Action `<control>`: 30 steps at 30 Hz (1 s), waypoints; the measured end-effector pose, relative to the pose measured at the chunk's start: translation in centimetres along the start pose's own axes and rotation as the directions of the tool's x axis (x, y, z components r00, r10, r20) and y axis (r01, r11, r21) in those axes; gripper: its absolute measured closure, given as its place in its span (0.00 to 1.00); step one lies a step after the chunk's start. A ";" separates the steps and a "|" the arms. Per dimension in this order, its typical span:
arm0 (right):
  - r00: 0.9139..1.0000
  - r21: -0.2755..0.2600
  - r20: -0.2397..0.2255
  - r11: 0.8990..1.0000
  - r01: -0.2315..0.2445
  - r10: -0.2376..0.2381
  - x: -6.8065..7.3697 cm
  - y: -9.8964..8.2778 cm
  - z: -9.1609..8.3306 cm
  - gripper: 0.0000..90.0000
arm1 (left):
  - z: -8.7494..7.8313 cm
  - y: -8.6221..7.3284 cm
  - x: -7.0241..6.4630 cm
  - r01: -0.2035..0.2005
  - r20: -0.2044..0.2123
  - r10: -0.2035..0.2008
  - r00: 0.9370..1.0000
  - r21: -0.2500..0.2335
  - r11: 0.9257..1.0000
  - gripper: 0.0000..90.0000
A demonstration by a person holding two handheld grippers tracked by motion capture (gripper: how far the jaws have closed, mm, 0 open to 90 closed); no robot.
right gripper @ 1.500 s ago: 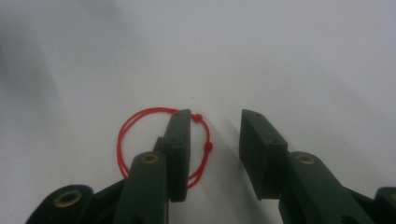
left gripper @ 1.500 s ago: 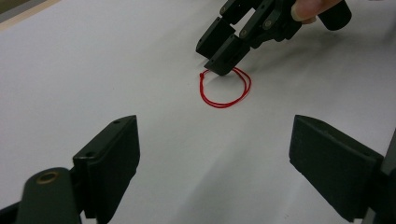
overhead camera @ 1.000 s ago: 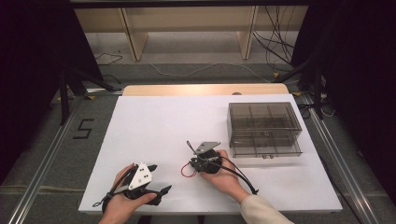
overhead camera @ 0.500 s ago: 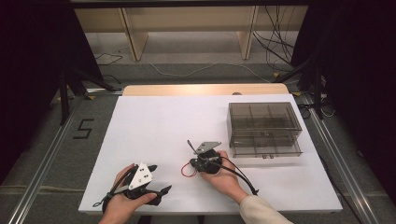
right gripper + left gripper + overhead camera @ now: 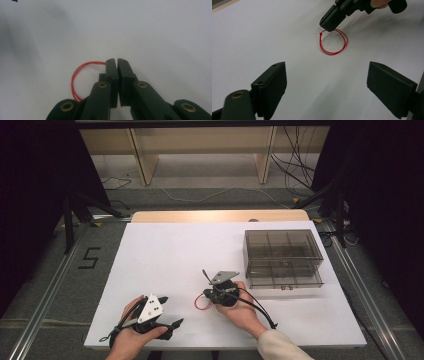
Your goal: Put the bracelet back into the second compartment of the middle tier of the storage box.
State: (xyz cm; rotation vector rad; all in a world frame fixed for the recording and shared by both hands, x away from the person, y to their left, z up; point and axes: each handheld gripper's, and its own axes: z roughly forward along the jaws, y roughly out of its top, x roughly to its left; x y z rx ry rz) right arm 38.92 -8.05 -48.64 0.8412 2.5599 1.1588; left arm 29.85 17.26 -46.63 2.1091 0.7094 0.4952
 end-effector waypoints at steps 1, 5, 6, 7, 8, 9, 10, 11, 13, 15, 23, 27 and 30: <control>1.000 -0.004 0.001 1.000 -0.005 0.005 0.0 0.0 -0.1 0.98 | 0.0 0.0 0.0 0.000 0.000 0.000 1.000 0.000 1.000 0.18; 1.000 -0.011 -0.001 1.000 -0.004 0.004 0.0 0.1 -0.4 0.98 | 0.0 0.0 0.0 0.000 -0.002 0.000 1.000 0.001 1.000 0.18; 1.000 -0.011 -0.001 1.000 -0.007 0.007 0.1 0.1 -0.5 0.98 | 0.0 0.0 0.0 0.000 -0.002 0.000 1.000 0.001 1.000 0.18; 1.000 -0.008 -0.002 1.000 0.001 -0.001 0.0 0.1 -0.6 0.98 | 0.0 0.0 0.0 0.001 -0.002 -0.001 1.000 0.001 1.000 0.18; 1.000 -0.012 -0.002 1.000 -0.001 0.001 0.0 0.1 -0.7 0.98 | 0.0 -0.1 0.0 0.001 -0.001 -0.001 1.000 0.003 1.000 0.18; 1.000 -0.013 -0.003 1.000 -0.001 0.001 0.1 0.1 -0.8 0.98 | 0.0 -0.1 0.0 0.001 -0.001 -0.001 1.000 0.004 1.000 0.18; 1.000 -0.015 -0.003 1.000 -0.002 0.002 0.1 0.2 -0.9 0.98 | 0.0 -0.1 0.0 0.001 -0.001 -0.001 1.000 0.004 1.000 0.18; 1.000 -0.018 -0.002 1.000 -0.002 0.002 0.0 0.2 -1.0 0.98 | 0.0 -0.1 0.0 0.001 -0.001 -0.001 1.000 0.004 1.000 0.18; 1.000 -0.023 0.000 1.000 -0.006 0.006 0.0 0.2 -1.2 0.98 | 0.0 -0.1 0.0 0.001 -0.003 -0.001 1.000 0.002 1.000 0.18; 1.000 -0.027 0.003 1.000 -0.008 0.008 0.0 0.3 -1.4 0.98 | 0.0 -0.1 0.0 0.001 -0.003 -0.001 1.000 0.003 1.000 0.18; 1.000 -0.036 0.001 0.999 -0.016 0.016 -0.1 0.3 -2.0 0.98 | 0.1 -0.1 0.1 0.004 -0.003 -0.004 1.000 0.006 1.000 0.18; 1.000 -0.036 -0.004 0.999 -0.025 0.025 0.0 0.3 -2.4 0.98 | 0.1 -0.1 0.1 0.003 -0.003 -0.003 1.000 0.006 1.000 0.18; 1.000 -0.047 -0.002 0.999 -0.020 0.020 0.0 0.3 -2.6 0.98 | 0.1 -0.1 0.1 0.003 -0.003 -0.003 1.000 0.006 1.000 0.18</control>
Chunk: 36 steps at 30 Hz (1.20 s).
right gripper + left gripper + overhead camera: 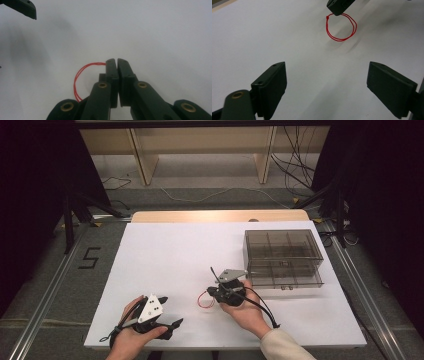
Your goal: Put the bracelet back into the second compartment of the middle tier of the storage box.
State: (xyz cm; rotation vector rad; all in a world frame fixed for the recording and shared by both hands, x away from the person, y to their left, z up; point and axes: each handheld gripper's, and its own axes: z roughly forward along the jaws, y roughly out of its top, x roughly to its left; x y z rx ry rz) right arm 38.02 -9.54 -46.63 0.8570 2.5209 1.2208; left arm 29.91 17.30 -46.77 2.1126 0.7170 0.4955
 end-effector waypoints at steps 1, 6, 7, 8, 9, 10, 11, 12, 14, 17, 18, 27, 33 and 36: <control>1.000 0.002 0.000 1.000 -0.006 0.006 0.0 0.0 -0.1 0.98 | 0.0 0.0 0.0 -0.002 0.000 0.002 1.000 0.001 1.000 0.18; 1.000 -0.003 0.002 1.000 -0.007 0.007 -0.1 0.0 -0.5 0.98 | 0.0 0.0 0.0 -0.001 0.000 0.001 1.000 0.001 1.000 0.18; 1.000 -0.006 0.003 1.000 -0.006 0.006 -0.1 0.0 -0.6 0.98 | 0.0 0.0 0.0 0.000 0.000 0.000 1.000 0.001 1.000 0.18; 1.000 -0.004 0.003 1.000 -0.014 0.014 -0.1 0.0 -0.8 0.98 | 0.0 0.0 0.0 0.000 0.000 0.000 1.000 0.000 1.000 0.18; 1.000 -0.004 0.005 1.000 -0.014 0.014 -0.1 0.0 -0.9 0.98 | 0.0 0.0 0.0 0.000 0.000 0.000 1.000 0.000 1.000 0.18; 1.000 -0.007 0.005 1.000 -0.015 0.015 -0.1 0.0 -1.0 0.98 | 0.0 0.0 0.0 0.000 0.000 0.000 1.000 0.001 1.000 0.18; 1.000 -0.009 0.003 1.000 -0.014 0.014 -0.2 0.0 -1.1 0.98 | 0.0 0.0 0.0 0.000 -0.001 0.000 1.000 0.001 1.000 0.18; 1.000 -0.011 0.006 1.000 -0.014 0.014 -0.2 0.0 -1.2 0.98 | 0.0 0.0 0.0 0.000 -0.001 0.000 1.000 0.000 1.000 0.18; 1.000 -0.017 0.006 1.000 -0.020 0.020 -0.4 0.0 -1.5 0.98 | 0.0 0.0 0.0 0.000 -0.001 0.000 1.000 0.000 1.000 0.18; 1.000 -0.022 0.011 0.999 -0.023 0.024 -0.5 0.0 -1.9 0.98 | 0.0 0.0 0.0 -0.002 0.000 0.002 1.000 0.002 1.000 0.18; 1.000 -0.022 0.014 0.999 -0.023 0.024 -0.6 -0.1 -2.0 0.98 | 0.0 0.0 0.0 -0.002 0.000 0.002 1.000 0.002 1.000 0.18; 0.999 -0.038 0.019 0.999 -0.033 0.033 -0.9 -0.1 -2.9 0.98 | 0.0 0.0 0.0 0.001 -0.002 -0.001 1.000 0.000 1.000 0.18; 0.999 -0.052 0.028 0.998 -0.040 0.041 -1.2 -0.1 -3.7 0.98 | 0.0 0.0 0.0 0.000 -0.001 0.000 1.000 0.000 1.000 0.18; 0.999 -0.059 0.032 0.997 -0.042 0.044 -1.3 0.0 -4.1 0.98 | 0.0 0.0 0.0 0.000 -0.001 0.000 1.000 0.001 1.000 0.18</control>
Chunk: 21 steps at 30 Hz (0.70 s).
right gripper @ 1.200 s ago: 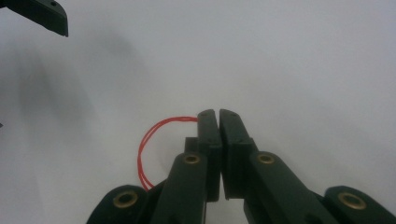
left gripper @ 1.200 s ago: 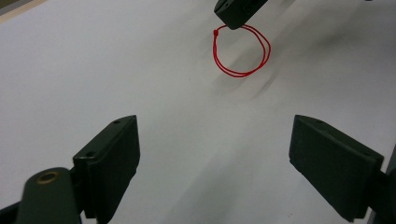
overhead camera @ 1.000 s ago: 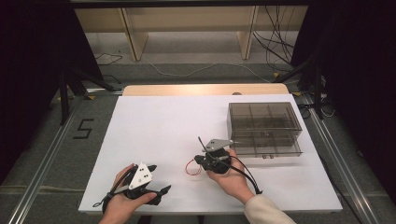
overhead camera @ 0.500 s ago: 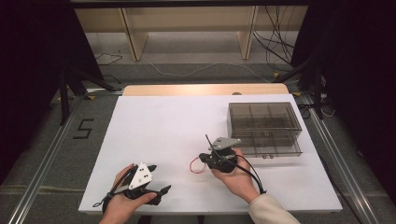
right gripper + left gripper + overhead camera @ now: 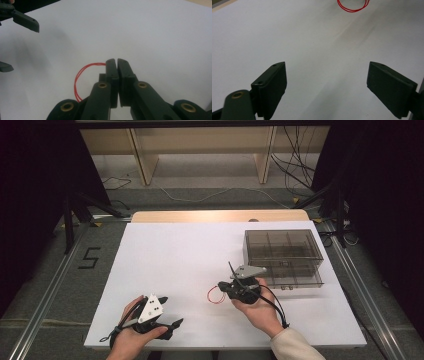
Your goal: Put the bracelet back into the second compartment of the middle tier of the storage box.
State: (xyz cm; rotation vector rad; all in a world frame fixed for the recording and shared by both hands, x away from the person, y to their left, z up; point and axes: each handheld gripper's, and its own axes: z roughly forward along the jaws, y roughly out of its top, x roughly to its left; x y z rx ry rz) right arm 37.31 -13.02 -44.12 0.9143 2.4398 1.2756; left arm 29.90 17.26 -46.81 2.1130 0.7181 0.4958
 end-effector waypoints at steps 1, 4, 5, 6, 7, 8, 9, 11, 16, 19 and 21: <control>1.000 -0.004 0.001 1.000 -0.002 0.002 0.0 0.0 -0.1 0.98 | 0.0 0.0 0.0 -0.001 0.000 0.001 1.000 0.001 1.000 0.18; 1.000 -0.010 0.006 1.000 -0.003 0.003 -0.3 0.0 -0.6 0.98 | 0.0 0.0 0.0 -0.001 -0.002 0.001 1.000 0.000 1.000 0.18; 1.000 -0.012 0.007 1.000 -0.007 0.007 -0.3 -0.1 -0.7 0.98 | 0.0 0.0 0.1 0.001 -0.002 -0.001 1.000 0.000 1.000 0.18; 1.000 -0.014 0.009 1.000 -0.007 0.007 -0.5 -0.1 -0.8 0.98 | 0.0 0.0 0.1 0.001 -0.001 -0.001 1.000 -0.001 1.000 0.18; 1.000 -0.018 0.011 1.000 -0.010 0.010 -0.5 -0.1 -0.9 0.98 | 0.0 0.0 0.1 0.001 -0.001 -0.001 1.000 -0.001 1.000 0.18; 1.000 -0.016 0.013 1.000 -0.010 0.010 -0.7 -0.1 -1.1 0.98 | 0.0 0.0 0.1 0.001 0.000 -0.001 1.000 -0.001 1.000 0.18; 1.000 -0.020 0.014 1.000 -0.018 0.018 -0.7 -0.2 -1.2 0.98 | 0.0 0.0 0.0 0.001 0.000 -0.001 1.000 -0.001 1.000 0.18; 1.000 -0.021 0.017 1.000 -0.018 0.018 -0.8 -0.2 -1.4 0.98 | 0.0 0.0 0.0 0.003 0.001 -0.003 1.000 -0.002 1.000 0.18; 0.999 -0.031 0.024 0.999 -0.024 0.025 -1.2 -0.4 -1.9 0.98 | 0.1 0.0 0.0 0.006 0.003 -0.006 1.000 -0.002 1.000 0.18; 0.999 -0.039 0.031 0.999 -0.033 0.034 -1.3 -0.5 -2.3 0.98 | 0.1 -0.1 0.0 0.007 0.004 -0.007 1.000 -0.001 1.000 0.18; 0.999 -0.039 0.032 0.999 -0.032 0.033 -1.5 -0.5 -2.5 0.98 | 0.1 -0.1 0.0 0.008 0.003 -0.008 1.000 -0.002 1.000 0.18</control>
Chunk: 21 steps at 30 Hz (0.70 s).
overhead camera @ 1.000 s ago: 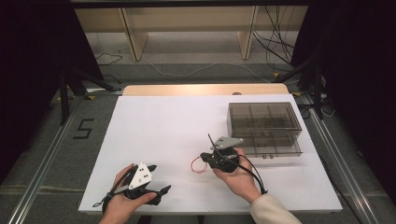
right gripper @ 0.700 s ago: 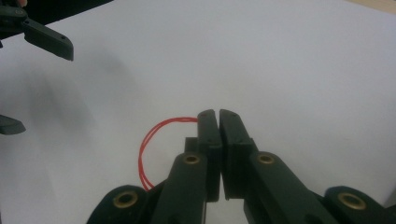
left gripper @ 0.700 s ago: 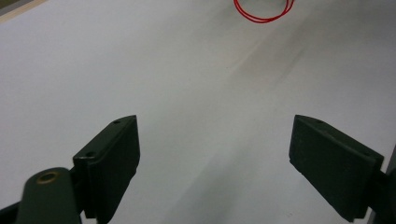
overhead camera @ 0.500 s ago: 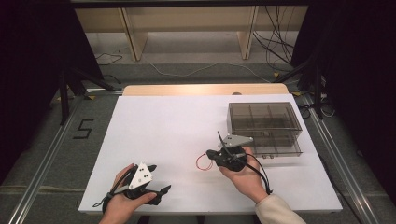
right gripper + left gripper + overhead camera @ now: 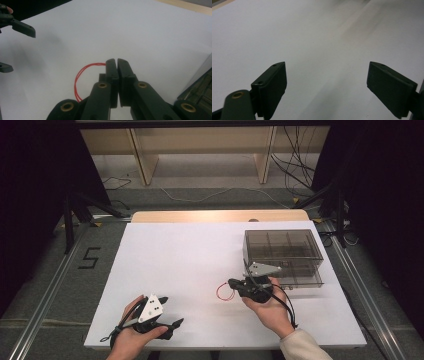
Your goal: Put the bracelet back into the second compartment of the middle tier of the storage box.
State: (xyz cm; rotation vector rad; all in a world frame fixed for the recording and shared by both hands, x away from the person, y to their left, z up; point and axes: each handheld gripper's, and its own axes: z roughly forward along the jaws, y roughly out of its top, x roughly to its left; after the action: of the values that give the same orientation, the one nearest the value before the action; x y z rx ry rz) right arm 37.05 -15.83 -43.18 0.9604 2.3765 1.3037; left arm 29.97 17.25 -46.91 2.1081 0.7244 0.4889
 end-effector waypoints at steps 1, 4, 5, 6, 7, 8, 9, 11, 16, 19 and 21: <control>1.000 -0.001 0.002 1.000 -0.005 0.005 0.0 0.0 -0.1 0.98 | 0.0 0.0 0.0 0.000 -0.001 0.000 1.000 0.000 1.000 0.18; 1.000 -0.003 0.007 1.000 -0.009 0.010 -0.3 -0.1 -0.4 0.98 | 0.0 0.0 0.0 0.001 -0.002 -0.001 1.000 -0.001 1.000 0.18; 1.000 -0.005 0.007 1.000 -0.011 0.011 -0.4 -0.1 -0.5 0.98 | 0.0 0.0 0.0 0.001 -0.002 -0.001 1.000 -0.001 1.000 0.18; 1.000 -0.006 0.010 1.000 -0.014 0.014 -0.4 -0.1 -0.6 0.98 | 0.0 0.0 0.0 0.001 -0.002 -0.001 1.000 -0.001 1.000 0.18; 1.000 -0.008 0.009 1.000 -0.018 0.018 -0.5 -0.1 -0.7 0.98 | 0.0 0.0 0.1 0.002 -0.003 -0.002 1.000 0.000 1.000 0.18; 1.000 -0.009 0.012 1.000 -0.020 0.021 -0.6 -0.1 -0.8 0.98 | 0.0 0.0 0.1 0.002 -0.003 -0.002 1.000 -0.001 1.000 0.18; 1.000 -0.011 0.015 1.000 -0.024 0.024 -0.6 -0.2 -0.9 0.98 | 0.0 0.0 0.1 0.002 -0.004 -0.002 1.000 -0.001 1.000 0.18; 0.999 -0.013 0.018 1.000 -0.026 0.026 -0.8 -0.2 -1.1 0.98 | 0.0 0.0 0.1 0.002 -0.005 -0.002 1.000 -0.002 1.000 0.18; 0.999 -0.021 0.029 0.999 -0.038 0.039 -1.2 -0.4 -1.7 0.98 | 0.0 0.0 0.1 0.003 -0.005 -0.003 1.000 -0.001 1.000 0.18; 0.998 -0.025 0.035 0.999 -0.043 0.044 -1.4 -0.5 -2.1 0.98 | 0.0 0.0 0.1 0.002 -0.004 -0.002 1.000 -0.001 1.000 0.18; 0.998 -0.032 0.037 0.998 -0.047 0.048 -1.6 -0.5 -2.3 0.98 | 0.0 0.0 0.1 0.002 -0.005 -0.002 1.000 -0.001 1.000 0.18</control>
State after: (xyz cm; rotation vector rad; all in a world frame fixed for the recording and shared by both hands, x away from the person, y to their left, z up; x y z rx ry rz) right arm 36.84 -18.57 -42.47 1.0298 2.3113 1.3235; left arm 30.00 17.32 -46.91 2.1054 0.7294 0.4936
